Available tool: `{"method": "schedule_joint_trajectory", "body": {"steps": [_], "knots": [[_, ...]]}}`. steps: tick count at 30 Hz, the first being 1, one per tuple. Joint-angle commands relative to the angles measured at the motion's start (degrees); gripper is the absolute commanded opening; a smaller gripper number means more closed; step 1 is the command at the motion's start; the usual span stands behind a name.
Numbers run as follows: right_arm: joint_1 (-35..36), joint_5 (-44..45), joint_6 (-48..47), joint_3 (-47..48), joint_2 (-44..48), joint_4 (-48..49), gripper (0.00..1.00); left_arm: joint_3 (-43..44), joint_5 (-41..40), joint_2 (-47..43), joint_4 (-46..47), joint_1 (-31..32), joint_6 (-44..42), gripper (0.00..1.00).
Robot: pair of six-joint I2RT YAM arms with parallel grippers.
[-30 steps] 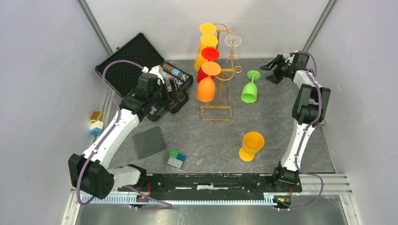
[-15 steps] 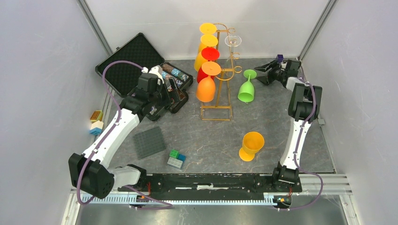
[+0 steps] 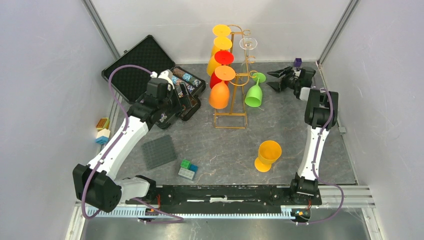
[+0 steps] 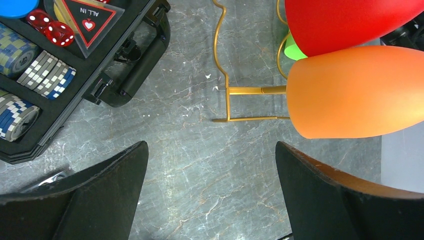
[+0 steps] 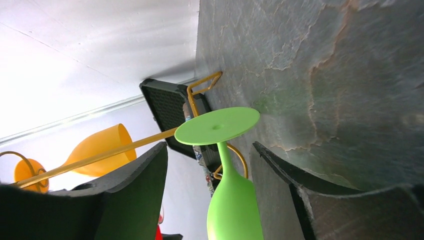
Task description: Place the wine glass upside down on the wine glass rack
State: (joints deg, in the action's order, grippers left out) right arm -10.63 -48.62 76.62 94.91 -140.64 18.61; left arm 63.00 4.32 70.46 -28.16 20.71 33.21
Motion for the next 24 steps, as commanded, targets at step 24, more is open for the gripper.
{"method": "schedule_joint_trajectory", "body": {"steps": [24], "knots": [[3.6,0.3,20.7,0.7,-6.6,21.8,0.85,0.8,-2.2,-1.9,2.4,-0.1,0.5,1.00]]}}
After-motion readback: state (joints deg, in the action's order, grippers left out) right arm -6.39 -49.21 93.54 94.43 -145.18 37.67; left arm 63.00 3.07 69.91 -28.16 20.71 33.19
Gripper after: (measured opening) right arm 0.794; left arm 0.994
